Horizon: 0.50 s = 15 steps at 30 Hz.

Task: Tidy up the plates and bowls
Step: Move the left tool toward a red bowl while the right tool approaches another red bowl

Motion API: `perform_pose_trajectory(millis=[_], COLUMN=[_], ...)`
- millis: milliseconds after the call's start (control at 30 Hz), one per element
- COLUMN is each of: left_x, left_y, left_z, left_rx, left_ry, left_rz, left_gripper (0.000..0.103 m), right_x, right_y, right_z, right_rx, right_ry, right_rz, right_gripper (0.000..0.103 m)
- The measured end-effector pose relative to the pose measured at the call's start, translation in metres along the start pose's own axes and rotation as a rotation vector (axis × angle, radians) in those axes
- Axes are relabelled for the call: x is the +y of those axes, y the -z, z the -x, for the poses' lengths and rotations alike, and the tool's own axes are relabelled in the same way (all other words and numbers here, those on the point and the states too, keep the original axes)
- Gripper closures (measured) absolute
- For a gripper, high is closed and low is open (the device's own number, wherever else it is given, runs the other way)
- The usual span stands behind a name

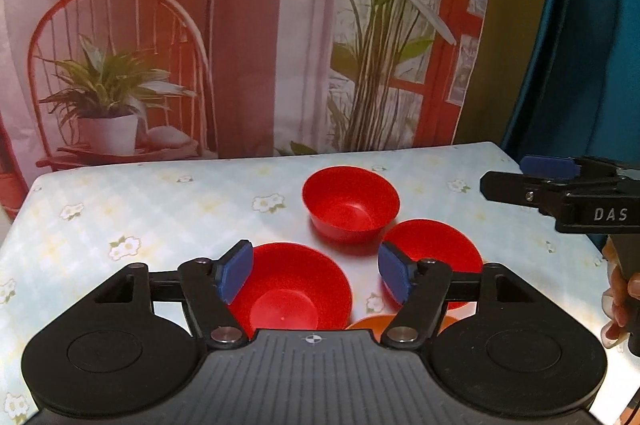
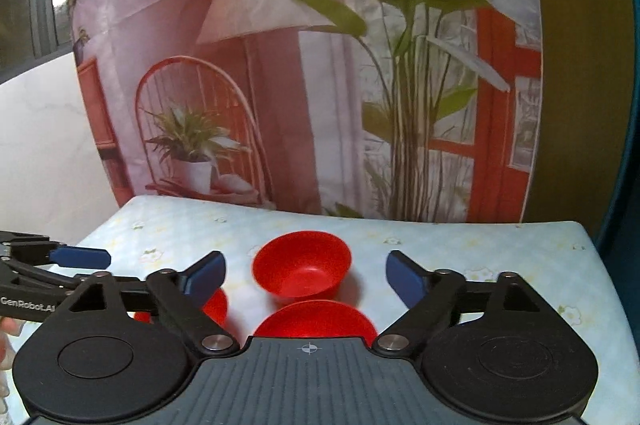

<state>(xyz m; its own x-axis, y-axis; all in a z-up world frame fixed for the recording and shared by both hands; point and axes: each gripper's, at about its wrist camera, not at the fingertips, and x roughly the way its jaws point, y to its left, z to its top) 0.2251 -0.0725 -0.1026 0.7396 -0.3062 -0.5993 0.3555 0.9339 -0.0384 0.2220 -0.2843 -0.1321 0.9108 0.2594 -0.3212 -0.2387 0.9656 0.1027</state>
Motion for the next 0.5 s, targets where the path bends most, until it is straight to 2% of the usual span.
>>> perform_pose_trajectory(millis=[500], left_x=[-0.015], left_y=[-0.002], left_z=[-0.044], left_rx=[0.057], left_ry=[0.021], left_rz=[-0.017], left_gripper=[0.032], right_x=[-0.045], right_y=[0.024], right_z=[-0.027], right_rx=[0.074], right_ry=[0.026], right_rz=[-0.061], right_gripper=[0.016])
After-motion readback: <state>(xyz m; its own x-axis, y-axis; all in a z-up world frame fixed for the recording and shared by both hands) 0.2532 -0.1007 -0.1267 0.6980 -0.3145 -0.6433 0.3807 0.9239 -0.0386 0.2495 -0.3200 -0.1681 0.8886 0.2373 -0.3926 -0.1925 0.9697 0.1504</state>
